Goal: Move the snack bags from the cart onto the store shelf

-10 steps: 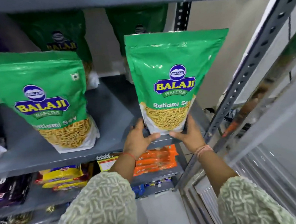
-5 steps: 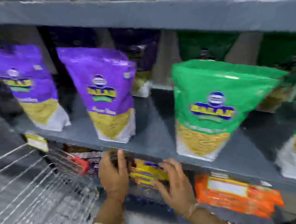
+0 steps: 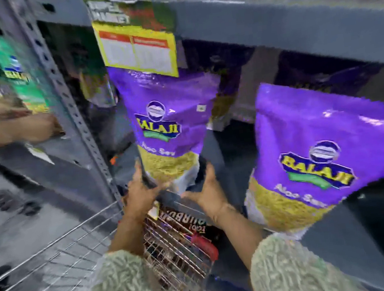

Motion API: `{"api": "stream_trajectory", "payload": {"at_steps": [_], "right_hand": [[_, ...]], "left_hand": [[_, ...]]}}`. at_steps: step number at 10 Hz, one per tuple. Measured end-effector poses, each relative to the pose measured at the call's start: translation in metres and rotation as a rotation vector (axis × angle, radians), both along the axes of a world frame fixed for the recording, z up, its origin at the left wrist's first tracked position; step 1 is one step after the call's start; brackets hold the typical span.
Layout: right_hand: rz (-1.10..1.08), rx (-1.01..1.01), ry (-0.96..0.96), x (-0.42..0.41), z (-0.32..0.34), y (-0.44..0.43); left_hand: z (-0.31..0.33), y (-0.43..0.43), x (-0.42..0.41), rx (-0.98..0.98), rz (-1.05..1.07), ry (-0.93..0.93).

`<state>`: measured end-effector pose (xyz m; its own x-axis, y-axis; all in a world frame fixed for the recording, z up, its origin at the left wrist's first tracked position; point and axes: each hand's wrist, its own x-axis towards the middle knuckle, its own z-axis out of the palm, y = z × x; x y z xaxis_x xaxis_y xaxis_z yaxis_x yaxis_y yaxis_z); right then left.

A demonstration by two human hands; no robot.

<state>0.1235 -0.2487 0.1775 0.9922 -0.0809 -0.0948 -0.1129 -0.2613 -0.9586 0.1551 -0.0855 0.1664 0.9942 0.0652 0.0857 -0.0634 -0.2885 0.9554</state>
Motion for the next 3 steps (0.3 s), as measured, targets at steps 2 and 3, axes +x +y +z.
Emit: {"api": "stream_trajectory", "payload": {"at_steps": [2, 3], "right_hand": [[-0.101, -0.458, -0.013, -0.0038, -0.0201, 0.0193], [-0.052, -0.489, 0.015, -0.0069, -0.0109, 0.0224]], "left_hand": [[-0.0197, 0.0018, 0.0015, 0.06, 0.007, -0.04], [-0.0169, 0.0029, 0.0002, 0.071, 0.02, -0.032]]}}
